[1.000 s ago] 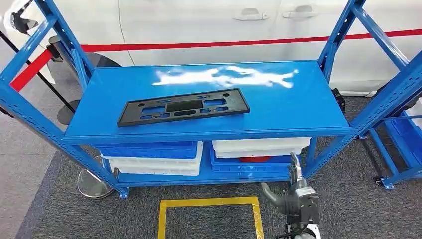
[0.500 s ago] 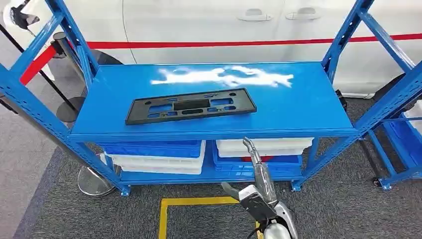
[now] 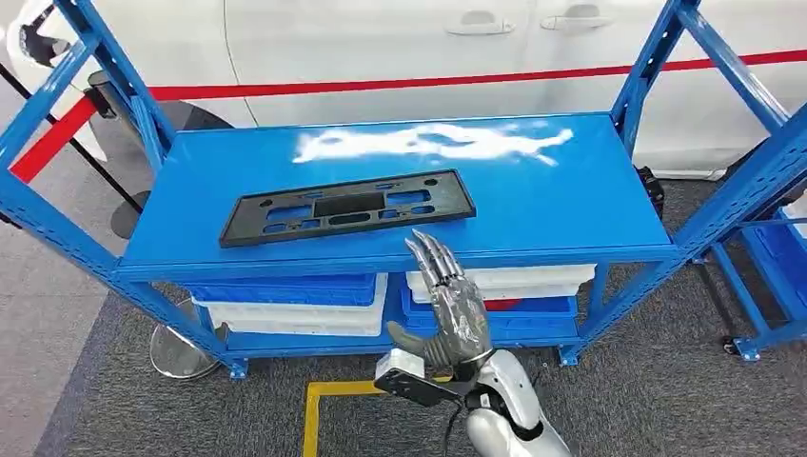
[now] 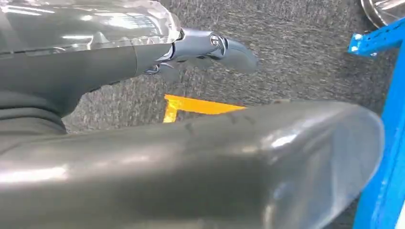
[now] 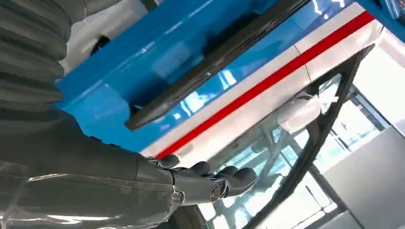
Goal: Take the parts from the cabinet and place them on the table.
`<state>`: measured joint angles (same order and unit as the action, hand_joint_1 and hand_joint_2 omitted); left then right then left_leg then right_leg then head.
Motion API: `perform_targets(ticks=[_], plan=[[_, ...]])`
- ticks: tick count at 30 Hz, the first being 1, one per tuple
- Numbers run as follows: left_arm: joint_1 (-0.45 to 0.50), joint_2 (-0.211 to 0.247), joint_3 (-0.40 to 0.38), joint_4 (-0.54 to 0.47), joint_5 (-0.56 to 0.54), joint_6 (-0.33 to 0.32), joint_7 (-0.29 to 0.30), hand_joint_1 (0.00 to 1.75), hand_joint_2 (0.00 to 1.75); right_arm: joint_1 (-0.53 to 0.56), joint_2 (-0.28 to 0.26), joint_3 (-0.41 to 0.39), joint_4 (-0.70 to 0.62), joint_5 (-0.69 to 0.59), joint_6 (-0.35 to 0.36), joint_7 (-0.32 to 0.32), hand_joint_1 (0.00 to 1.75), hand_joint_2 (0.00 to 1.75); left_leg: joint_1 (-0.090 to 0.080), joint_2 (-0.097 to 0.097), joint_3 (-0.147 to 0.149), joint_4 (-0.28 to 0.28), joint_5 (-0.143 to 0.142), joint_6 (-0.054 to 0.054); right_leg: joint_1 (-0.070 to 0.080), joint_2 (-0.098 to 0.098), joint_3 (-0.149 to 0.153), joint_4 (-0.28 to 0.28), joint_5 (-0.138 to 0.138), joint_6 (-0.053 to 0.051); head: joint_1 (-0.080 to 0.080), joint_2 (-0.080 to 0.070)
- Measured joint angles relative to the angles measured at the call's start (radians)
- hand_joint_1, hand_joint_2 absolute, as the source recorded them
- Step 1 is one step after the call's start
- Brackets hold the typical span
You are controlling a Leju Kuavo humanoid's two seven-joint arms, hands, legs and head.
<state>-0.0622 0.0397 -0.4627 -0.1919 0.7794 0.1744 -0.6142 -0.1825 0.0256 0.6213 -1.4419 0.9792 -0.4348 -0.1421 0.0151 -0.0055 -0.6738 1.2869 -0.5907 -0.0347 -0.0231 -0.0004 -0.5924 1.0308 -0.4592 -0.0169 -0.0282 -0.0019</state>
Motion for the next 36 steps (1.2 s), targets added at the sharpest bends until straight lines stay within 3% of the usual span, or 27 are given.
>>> perform_targets(ticks=[2,3,4,7,9,10,12,13,14,15,16,18,19,22,24,25,28,29,30,31,33,34,36], plan=[[-0.002,0.002,-0.001,0.000,-0.002,0.000,0.000,0.00,0.00,-0.034,-0.005,0.040,0.000,0.032,-0.013,0.045,0.00,1.75,0.003,0.000,0.066,-0.171,0.112,0.002,-0.002,0.002,0.010,0.000,-0.005,0.007,0.000,0.000],[-0.003,0.002,-0.003,0.000,-0.004,0.000,-0.001,0.00,0.00,-0.051,-0.007,0.061,0.000,0.049,-0.022,0.068,0.00,1.75,0.003,0.002,0.094,-0.248,0.143,0.005,-0.002,0.001,0.013,0.000,-0.008,0.011,0.000,0.000],[-0.005,0.002,-0.008,0.001,-0.004,0.000,-0.001,0.00,0.00,-0.070,-0.010,0.080,0.000,0.063,-0.028,0.090,0.00,1.75,-0.005,0.001,0.102,-0.262,0.129,0.009,0.004,0.002,0.012,0.002,-0.009,0.018,0.000,0.000],[-0.011,0.002,-0.019,0.001,-0.008,0.000,-0.002,0.00,0.00,-0.120,-0.015,0.150,0.001,0.112,-0.048,0.157,0.00,1.75,-0.008,-0.003,0.097,-0.264,0.132,0.029,0.002,0.001,0.010,-0.007,-0.001,0.036,0.002,0.000],[-0.012,0.002,-0.024,0.001,-0.011,0.000,-0.002,0.00,0.00,-0.154,-0.019,0.194,0.002,0.144,-0.061,0.204,0.00,1.75,-0.001,-0.001,0.105,-0.280,0.143,0.046,0.000,0.001,0.009,0.008,-0.015,0.047,0.002,0.000],[-0.015,0.002,-0.026,0.001,-0.011,-0.001,-0.002,0.00,0.00,-0.171,-0.021,0.210,0.003,0.158,-0.071,0.223,0.00,1.75,-0.002,-0.001,0.105,-0.283,0.144,0.054,0.001,0.001,-0.012,0.048,-0.044,0.048,0.003,0.000],[-0.020,0.003,-0.028,0.001,-0.012,-0.002,-0.002,0.00,0.00,-0.203,-0.028,0.256,0.009,0.191,-0.084,0.271,0.00,1.75,-0.006,0.000,0.102,-0.282,0.144,0.059,0.003,0.001,-0.089,0.205,-0.120,0.049,0.003,0.000],[-0.020,0.003,-0.032,0.001,-0.013,-0.003,-0.002,0.00,0.00,-0.214,-0.032,0.278,0.013,0.206,-0.090,0.292,0.00,1.75,-0.009,0.000,0.101,-0.282,0.143,0.061,0.003,0.001,-0.124,0.273,-0.141,0.049,0.002,0.000],[-0.020,0.003,-0.035,0.001,-0.013,-0.005,-0.001,0.00,0.00,-0.225,-0.037,0.303,0.017,0.222,-0.096,0.315,0.00,1.75,-0.012,-0.001,0.102,-0.281,0.143,0.062,0.004,0.001,-0.143,0.306,-0.141,0.047,0.002,0.000],[-0.020,0.003,-0.038,0.001,-0.013,-0.007,-0.001,0.00,0.00,-0.240,-0.040,0.327,0.021,0.238,-0.102,0.337,0.00,1.75,-0.014,-0.002,0.104,-0.280,0.142,0.063,0.004,0.001,-0.135,0.284,-0.112,0.043,0.003,0.000],[-0.021,0.003,-0.042,0.001,-0.013,-0.009,-0.001,0.00,0.00,-0.255,-0.042,0.350,0.025,0.254,-0.109,0.360,0.00,1.75,-0.016,-0.003,0.106,-0.279,0.141,0.064,0.007,0.001,-0.108,0.223,-0.070,0.038,0.002,0.000],[-0.026,0.003,-0.047,0.001,-0.014,-0.011,-0.001,0.00,0.00,-0.291,-0.045,0.389,0.031,0.284,-0.122,0.402,0.00,1.75,-0.020,-0.004,0.111,-0.277,0.136,0.062,0.017,0.001,-0.025,0.045,0.019,0.018,0.003,0.000],[-0.028,0.002,-0.049,0.001,-0.014,-0.013,0.000,0.00,0.00,-0.309,-0.047,0.408,0.033,0.298,-0.129,0.422,0.00,1.75,-0.024,-0.004,0.109,-0.274,0.133,0.059,0.023,0.001,-0.008,0.016,0.006,0.008,0.002,0.000],[-0.033,0.004,-0.051,0.001,-0.015,-0.020,0.002,0.00,0.00,-0.358,-0.053,0.479,0.043,0.345,-0.149,0.491,0.00,1.75,-0.021,-0.002,0.104,-0.275,0.134,0.045,0.027,0.003,-0.012,0.001,0.009,0.007,0.002,0.000],[-0.036,0.009,-0.055,0.001,-0.016,-0.025,0.002,0.00,0.00,-0.390,-0.056,0.526,0.049,0.377,-0.163,0.535,0.00,1.75,-0.021,-0.002,0.102,-0.267,0.123,0.035,0.012,-0.001,-0.003,-0.016,0.017,-0.001,0.002,0.000],[-0.038,0.008,-0.058,0.001,-0.016,-0.029,0.002,0.00,0.00,-0.405,-0.058,0.547,0.053,0.393,-0.171,0.556,0.00,1.75,-0.022,-0.001,0.090,-0.236,0.101,0.028,0.011,-0.001,0.000,-0.020,0.017,-0.004,-0.003,0.000],[-0.042,0.009,-0.062,0.001,-0.013,-0.040,0.002,0.00,0.00,-0.450,-0.063,0.616,0.077,0.438,-0.190,0.621,0.00,1.75,-0.007,-0.001,-0.020,-0.015,0.008,0.011,0.011,-0.002,0.000,-0.019,0.013,-0.009,-0.002,0.000],[-0.041,0.010,-0.064,0.001,-0.013,-0.045,0.003,0.00,0.00,-0.459,-0.065,0.640,0.086,0.451,-0.196,0.641,0.00,1.75,-0.003,0.000,-0.044,0.024,0.004,0.007,0.011,-0.002,0.000,-0.018,0.013,-0.009,-0.003,0.000],[-0.041,0.011,-0.066,0.001,-0.012,-0.050,0.003,0.00,0.00,-0.469,-0.068,0.666,0.098,0.467,-0.202,0.665,0.00,1.75,0.002,0.000,-0.044,0.014,0.027,0.003,0.009,-0.001,0.002,-0.017,0.011,-0.007,-0.002,0.000],[-0.042,0.013,-0.066,0.001,-0.010,-0.055,0.004,0.00,0.00,-0.476,-0.069,0.688,0.107,0.479,-0.206,0.681,0.00,1.75,0.005,0.000,-0.027,-0.031,0.062,0.001,0.008,0.000,0.003,-0.015,0.009,-0.005,-0.003,0.000],[-0.046,0.016,-0.067,0.001,-0.010,-0.064,0.005,0.00,0.00,-0.486,-0.073,0.715,0.124,0.496,-0.215,0.706,0.00,1.75,0.011,0.001,0.049,-0.197,0.156,-0.003,0.003,0.001,0.009,-0.007,0.000,0.005,-0.003,0.000],[-0.048,0.018,-0.067,0.001,-0.008,-0.068,0.005,0.00,0.00,-0.495,-0.074,0.734,0.140,0.511,-0.222,0.728,0.00,1.75,0.011,0.001,0.073,-0.246,0.153,-0.003,0.003,0.001,0.010,-0.006,-0.005,0.012,-0.002,0.000],[-0.055,0.022,-0.067,0.001,0.000,-0.083,0.006,0.00,0.00,-0.511,-0.077,0.783,0.180,0.543,-0.233,0.772,0.00,1.75,0.002,-0.003,0.078,-0.260,0.145,0.016,0.009,0.001,0.005,-0.004,-0.004,0.025,-0.003,0.000]])
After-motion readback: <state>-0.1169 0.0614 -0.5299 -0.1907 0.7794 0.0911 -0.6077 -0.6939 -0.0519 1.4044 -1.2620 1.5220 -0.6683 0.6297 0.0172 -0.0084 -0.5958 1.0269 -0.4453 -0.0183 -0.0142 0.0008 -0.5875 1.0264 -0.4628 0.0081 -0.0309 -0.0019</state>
